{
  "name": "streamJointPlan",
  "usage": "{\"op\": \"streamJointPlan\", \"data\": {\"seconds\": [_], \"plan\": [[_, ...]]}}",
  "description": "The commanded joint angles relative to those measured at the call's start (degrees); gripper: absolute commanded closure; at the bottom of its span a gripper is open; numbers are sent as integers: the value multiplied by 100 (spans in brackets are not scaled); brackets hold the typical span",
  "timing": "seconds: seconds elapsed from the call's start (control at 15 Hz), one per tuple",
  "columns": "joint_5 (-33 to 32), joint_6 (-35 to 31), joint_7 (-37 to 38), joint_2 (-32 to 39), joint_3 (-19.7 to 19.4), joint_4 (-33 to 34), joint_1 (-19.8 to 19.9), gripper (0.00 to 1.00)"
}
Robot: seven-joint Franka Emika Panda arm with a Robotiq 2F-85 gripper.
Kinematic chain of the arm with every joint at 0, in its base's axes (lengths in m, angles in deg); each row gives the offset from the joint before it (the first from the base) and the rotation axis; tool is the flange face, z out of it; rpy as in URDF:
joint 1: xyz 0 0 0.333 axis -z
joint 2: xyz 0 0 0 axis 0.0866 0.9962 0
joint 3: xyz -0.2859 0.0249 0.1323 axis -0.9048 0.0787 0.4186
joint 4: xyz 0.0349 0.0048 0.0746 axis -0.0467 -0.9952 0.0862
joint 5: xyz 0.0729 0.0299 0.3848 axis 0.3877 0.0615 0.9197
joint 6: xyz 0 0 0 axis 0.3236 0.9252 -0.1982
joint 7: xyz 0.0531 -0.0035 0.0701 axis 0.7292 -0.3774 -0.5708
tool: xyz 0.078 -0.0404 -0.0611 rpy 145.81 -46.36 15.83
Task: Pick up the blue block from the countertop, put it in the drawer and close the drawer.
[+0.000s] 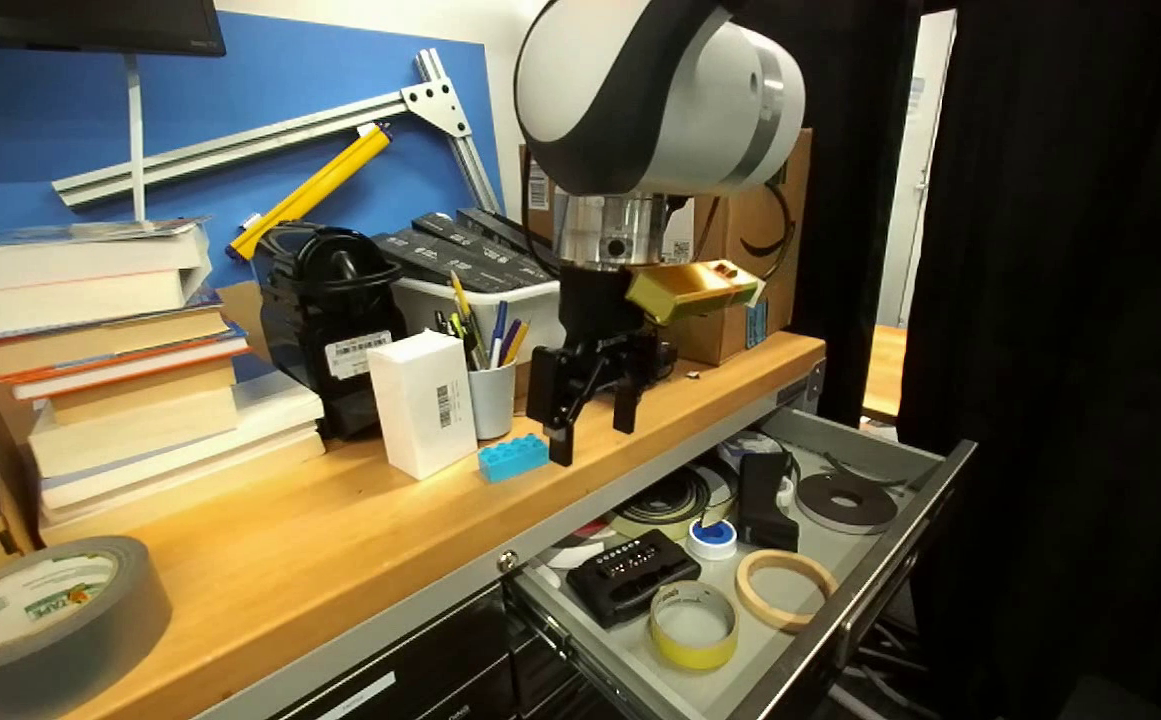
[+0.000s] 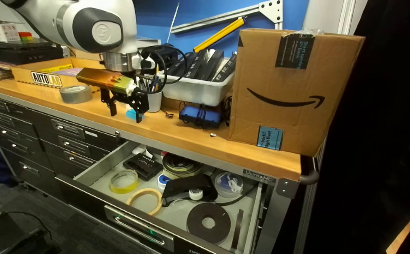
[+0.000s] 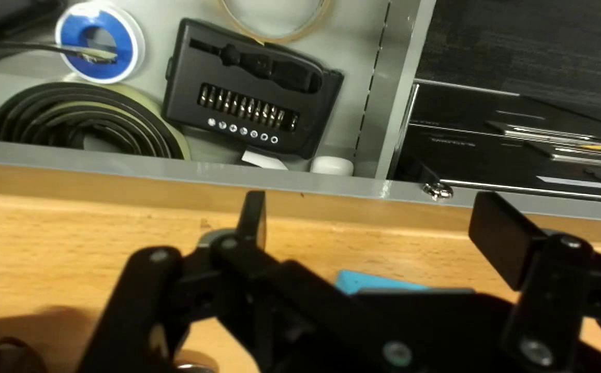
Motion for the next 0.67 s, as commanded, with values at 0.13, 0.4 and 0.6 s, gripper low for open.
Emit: {"op": "streamJointPlan", "data": {"seconds": [0.13,0.4,0.6], "plan": [[-111,-263,274,663,229,627,-77,0],[-404,-423,576,985,305,905,-133,0],[-654,-522,835,1190,311,1076,-184,0]]}}
